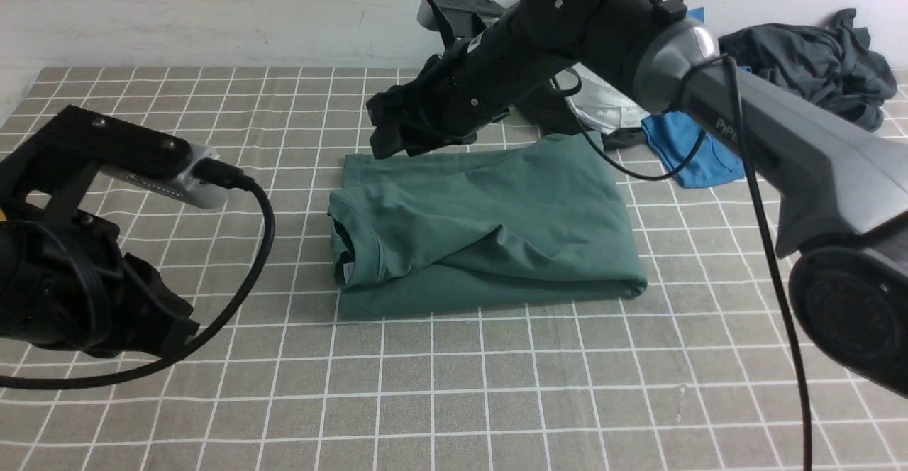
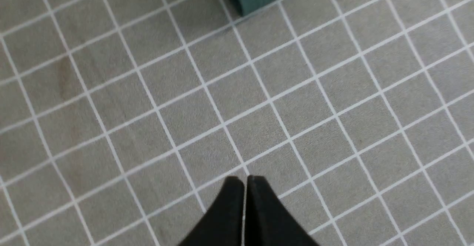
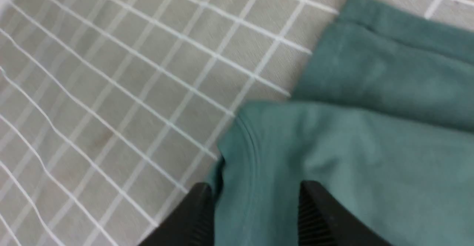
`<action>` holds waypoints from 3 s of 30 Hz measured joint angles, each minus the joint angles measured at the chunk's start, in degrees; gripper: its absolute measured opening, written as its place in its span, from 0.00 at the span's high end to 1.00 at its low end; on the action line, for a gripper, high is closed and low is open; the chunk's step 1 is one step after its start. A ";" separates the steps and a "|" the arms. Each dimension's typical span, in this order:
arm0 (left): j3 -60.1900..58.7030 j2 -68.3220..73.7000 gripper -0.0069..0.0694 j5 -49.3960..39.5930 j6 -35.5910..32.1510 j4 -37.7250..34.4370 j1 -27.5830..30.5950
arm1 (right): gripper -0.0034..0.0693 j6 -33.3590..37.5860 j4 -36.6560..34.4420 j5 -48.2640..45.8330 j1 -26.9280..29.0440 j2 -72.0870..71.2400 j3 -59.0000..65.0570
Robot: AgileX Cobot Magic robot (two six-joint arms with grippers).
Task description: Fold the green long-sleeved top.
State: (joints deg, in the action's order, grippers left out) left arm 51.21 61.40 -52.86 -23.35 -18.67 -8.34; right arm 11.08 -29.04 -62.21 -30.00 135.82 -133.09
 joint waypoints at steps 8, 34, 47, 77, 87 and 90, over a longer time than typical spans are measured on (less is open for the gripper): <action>-4.98 -12.50 0.92 5.91 -13.44 -8.28 0.00 | 0.93 -0.23 5.88 -4.18 -3.50 3.00 1.98; -9.60 -20.17 0.92 10.51 -17.51 -12.59 0.00 | 0.97 -1.93 16.37 -4.45 -4.49 1.89 7.36; -9.60 -20.17 0.92 10.70 -17.51 -13.17 0.00 | 0.97 -0.98 18.09 4.24 -13.54 4.82 3.65; -31.84 -43.67 0.92 39.55 -22.34 -11.27 -0.06 | 0.94 -0.49 32.66 6.79 2.89 -60.42 51.83; -33.60 -45.31 0.92 42.41 -22.10 -13.88 -2.58 | 0.94 -4.33 28.42 39.84 2.89 -98.91 98.40; -33.60 -45.31 0.92 40.97 -22.10 -14.46 -2.71 | 0.94 -4.58 28.01 46.56 2.89 -109.46 108.40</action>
State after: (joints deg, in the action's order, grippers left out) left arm 17.62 16.09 -11.89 -45.45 -33.12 -11.05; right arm 6.50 -1.02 -15.65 -27.11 26.36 -24.69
